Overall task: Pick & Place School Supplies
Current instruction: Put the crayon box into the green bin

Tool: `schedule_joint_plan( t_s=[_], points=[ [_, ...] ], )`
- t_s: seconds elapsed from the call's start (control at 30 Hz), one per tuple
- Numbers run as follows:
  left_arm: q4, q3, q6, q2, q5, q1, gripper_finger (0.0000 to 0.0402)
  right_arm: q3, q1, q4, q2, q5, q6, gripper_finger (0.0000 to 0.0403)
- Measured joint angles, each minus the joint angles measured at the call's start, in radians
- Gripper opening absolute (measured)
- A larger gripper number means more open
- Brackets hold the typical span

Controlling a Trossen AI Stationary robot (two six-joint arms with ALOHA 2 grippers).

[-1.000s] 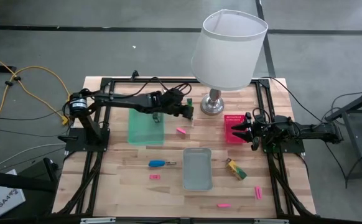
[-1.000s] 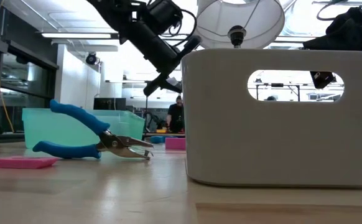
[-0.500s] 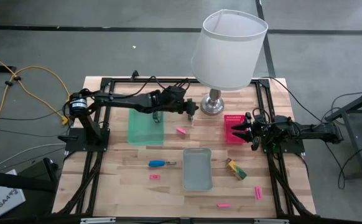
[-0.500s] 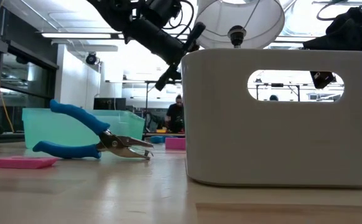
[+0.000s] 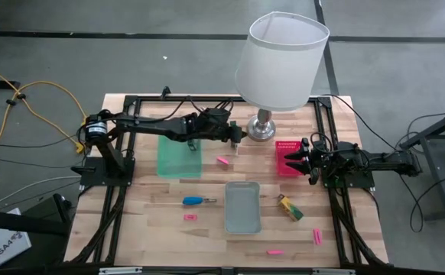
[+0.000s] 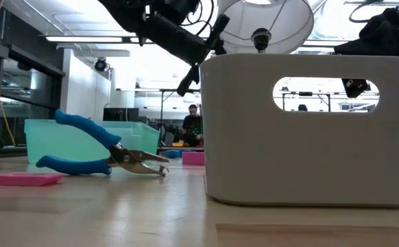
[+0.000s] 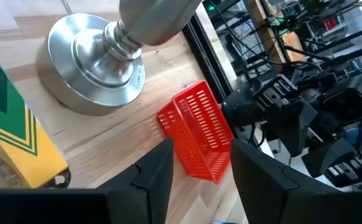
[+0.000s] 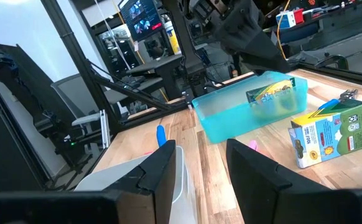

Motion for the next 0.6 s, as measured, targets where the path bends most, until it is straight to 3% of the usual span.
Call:
schedule_joint_plan(
  t_s=[0.6],
  points=[
    [0.011,0.0,-0.022,-0.006,-0.041,0.003,0.0154,0.0,0.0,0.0,0.0,0.0,0.0,0.0134]
  ],
)
